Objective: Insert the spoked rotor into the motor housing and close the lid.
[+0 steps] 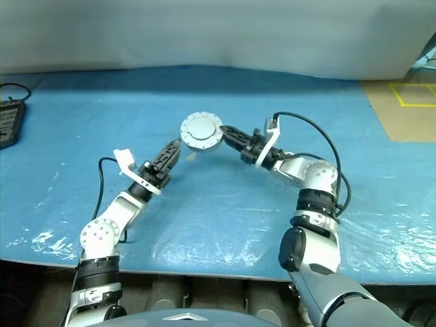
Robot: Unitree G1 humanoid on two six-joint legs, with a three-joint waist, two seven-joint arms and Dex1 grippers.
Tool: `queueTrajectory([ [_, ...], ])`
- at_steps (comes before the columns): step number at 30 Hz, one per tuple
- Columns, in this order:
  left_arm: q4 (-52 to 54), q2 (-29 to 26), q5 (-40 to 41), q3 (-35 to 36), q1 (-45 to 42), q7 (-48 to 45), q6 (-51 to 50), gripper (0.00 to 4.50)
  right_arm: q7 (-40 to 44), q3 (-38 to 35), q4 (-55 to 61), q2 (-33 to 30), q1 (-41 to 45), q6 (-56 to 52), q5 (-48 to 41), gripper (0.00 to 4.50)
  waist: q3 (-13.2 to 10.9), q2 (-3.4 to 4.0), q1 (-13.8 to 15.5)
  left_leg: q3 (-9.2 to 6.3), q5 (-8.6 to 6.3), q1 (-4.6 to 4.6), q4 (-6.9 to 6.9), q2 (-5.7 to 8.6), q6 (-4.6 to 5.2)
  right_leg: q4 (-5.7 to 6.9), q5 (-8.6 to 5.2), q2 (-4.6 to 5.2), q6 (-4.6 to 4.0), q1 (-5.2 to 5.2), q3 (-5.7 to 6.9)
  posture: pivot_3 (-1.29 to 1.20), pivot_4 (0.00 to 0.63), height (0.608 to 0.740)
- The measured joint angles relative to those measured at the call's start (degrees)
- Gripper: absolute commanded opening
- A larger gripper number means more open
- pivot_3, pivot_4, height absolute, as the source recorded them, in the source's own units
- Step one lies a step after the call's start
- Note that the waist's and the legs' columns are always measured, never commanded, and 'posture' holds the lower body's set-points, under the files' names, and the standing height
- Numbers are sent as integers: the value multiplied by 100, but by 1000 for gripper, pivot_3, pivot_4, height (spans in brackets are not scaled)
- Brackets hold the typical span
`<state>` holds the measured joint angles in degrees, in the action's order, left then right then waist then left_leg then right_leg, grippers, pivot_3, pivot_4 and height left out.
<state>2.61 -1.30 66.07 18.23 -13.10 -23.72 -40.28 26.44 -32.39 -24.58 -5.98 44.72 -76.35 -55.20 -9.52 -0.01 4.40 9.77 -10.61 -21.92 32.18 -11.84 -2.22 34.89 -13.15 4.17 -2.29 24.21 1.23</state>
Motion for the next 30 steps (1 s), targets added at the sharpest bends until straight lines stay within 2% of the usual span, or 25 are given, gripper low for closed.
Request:
queueTrajectory([
  [8,1,17,333,-61,-131,32,-344,4455,-12,254,139,80,-75,-16,-2,1070,0,0,21,-1,0,-2,4,1,-1,0,14,0,23,0,0,0,150,740],
  [16,-53,19,256,-188,-260,-46,-346,4455,221,761,635,-33,-357,-14,-1,1070,0,-1,22,-3,1,-3,5,3,-1,0,22,0,36,0,-1,0,150,740],
  [19,-144,52,185,-238,-308,-111,-278,3841,319,923,746,-45,-423,-4,-1,1070,0,-1,18,-4,1,-3,6,3,-2,1,23,1,39,-1,-1,0,150,740],
  [22,-229,124,79,-248,-313,-169,-183,2833,422,1043,822,-63,-492,67,1,1070,-1,-2,18,-4,1,-3,9,4,-1,1,25,1,41,-2,-2,0,150,740],
  [23,-232,168,90,-246,-313,-208,-151,2617,490,1050,824,-69,-529,95,-4,1070,-2,-4,20,-5,1,-5,10,4,-1,1,25,2,41,-2,-2,0,150,740],
  [30,-231,230,115,-244,-294,-190,-150,2591,593,1117,829,-121,-550,195,7,1070,-2,-4,14,-5,2,-4,16,4,-1,8,25,3,41,-2,-2,0,150,740],
])
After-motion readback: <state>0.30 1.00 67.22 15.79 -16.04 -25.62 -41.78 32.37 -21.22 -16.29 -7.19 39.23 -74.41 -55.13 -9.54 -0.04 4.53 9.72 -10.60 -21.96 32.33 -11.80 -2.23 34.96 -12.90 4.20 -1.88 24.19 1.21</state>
